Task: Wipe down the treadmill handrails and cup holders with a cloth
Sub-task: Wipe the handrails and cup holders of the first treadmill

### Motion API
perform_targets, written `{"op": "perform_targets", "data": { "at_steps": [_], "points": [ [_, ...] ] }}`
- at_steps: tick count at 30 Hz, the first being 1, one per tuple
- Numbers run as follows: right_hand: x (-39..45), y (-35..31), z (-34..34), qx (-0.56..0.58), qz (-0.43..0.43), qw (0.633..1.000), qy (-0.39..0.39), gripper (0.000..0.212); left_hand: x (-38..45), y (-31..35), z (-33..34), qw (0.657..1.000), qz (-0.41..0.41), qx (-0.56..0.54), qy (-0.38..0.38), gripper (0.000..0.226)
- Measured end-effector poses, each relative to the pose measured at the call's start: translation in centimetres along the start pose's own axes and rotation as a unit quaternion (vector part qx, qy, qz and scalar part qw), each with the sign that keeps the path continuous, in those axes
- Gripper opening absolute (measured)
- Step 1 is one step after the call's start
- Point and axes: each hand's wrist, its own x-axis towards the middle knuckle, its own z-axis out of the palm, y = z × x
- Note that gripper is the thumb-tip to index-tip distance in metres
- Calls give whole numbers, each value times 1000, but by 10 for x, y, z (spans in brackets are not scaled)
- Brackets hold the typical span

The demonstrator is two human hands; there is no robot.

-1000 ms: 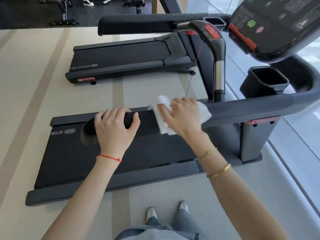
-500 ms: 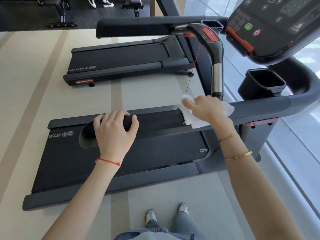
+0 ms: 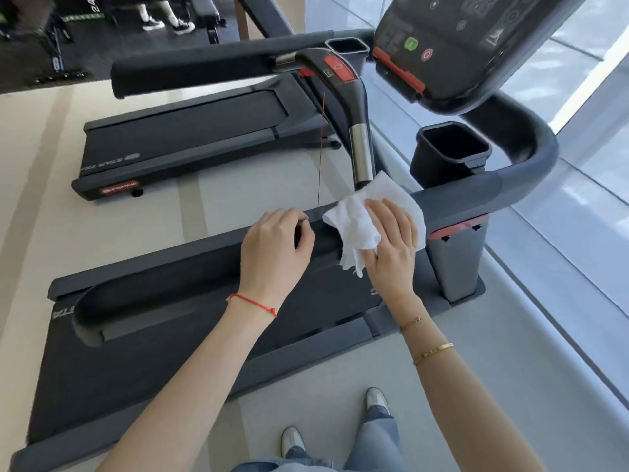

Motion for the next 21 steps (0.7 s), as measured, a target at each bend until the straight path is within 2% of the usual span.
{"op": "perform_targets", "data": {
  "at_steps": [4, 8, 11, 18, 21],
  "points": [
    [13, 53, -16, 5, 57, 998, 17, 38, 15, 26, 23, 999, 24, -18, -11, 20],
    [25, 119, -36, -4, 82, 997, -14, 40, 31, 67, 58, 999, 29, -34, -12, 20],
    [34, 162, -49, -14, 98, 994, -46, 47, 41, 92, 82, 999, 17, -31, -3, 20],
    [49, 258, -80, -9, 138, 988, -71, 40, 53, 129, 114, 998, -43, 10, 34, 21],
    [60, 289, -89, -5, 126, 988, -90, 38, 52, 131, 118, 996, -62, 21, 58, 21]
  ]
}}
